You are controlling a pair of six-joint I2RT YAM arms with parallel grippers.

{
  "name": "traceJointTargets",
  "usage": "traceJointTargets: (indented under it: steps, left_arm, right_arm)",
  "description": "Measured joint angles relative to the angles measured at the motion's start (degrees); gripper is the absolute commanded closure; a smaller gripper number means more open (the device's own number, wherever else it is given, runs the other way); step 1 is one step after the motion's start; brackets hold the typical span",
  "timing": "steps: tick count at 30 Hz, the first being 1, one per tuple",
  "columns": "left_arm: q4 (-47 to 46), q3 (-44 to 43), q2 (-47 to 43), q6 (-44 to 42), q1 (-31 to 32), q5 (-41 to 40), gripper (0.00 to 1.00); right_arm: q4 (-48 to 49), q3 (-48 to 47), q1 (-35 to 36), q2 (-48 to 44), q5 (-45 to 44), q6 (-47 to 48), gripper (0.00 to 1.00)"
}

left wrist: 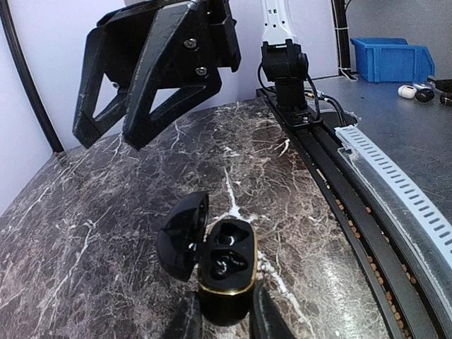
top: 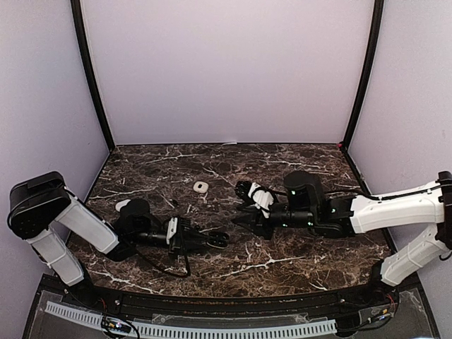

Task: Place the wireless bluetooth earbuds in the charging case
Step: Open the charging case, then adjust the right earbud at the center of the board.

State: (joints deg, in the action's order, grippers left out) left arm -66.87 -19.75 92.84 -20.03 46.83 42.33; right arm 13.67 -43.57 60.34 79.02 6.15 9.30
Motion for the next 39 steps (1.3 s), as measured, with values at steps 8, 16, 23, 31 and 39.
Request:
traceJointTargets:
  steps: [8,16,23,31,39]
  left_arm:
    - [-10.6,4.6,-0.8,10.2,-8.0,-0.5,0.88]
    - [-10.6,8.2,-12.1,13.2,-11.4,-10.2,0.88]
    - [-7.5,10.9,-17.4,13.2,-12.2,-24.3,0.88]
    - [-3.6,12.1,-20.2,14.2,-14.3,-37.3,0.88]
    - [-3.1,12.2,-19.5,15.8,-14.5,-40.0,0.89]
  right_arm:
    - [1.0,2.2,-1.0,-1.8,0.7,-2.4,0.52]
    - [-1.9,-2.7,-0.4,7.3,4.5,-2.6,0.53]
    - [-3.7,-11.9,0.9,21.2,2.8,-3.9,0.55]
    - [-2.2,-18.0,0.9,31.4,-0.4,-6.4,0.56]
    - [-0.2,-22.5,0.0,39.0,-1.5,-3.8,0.56]
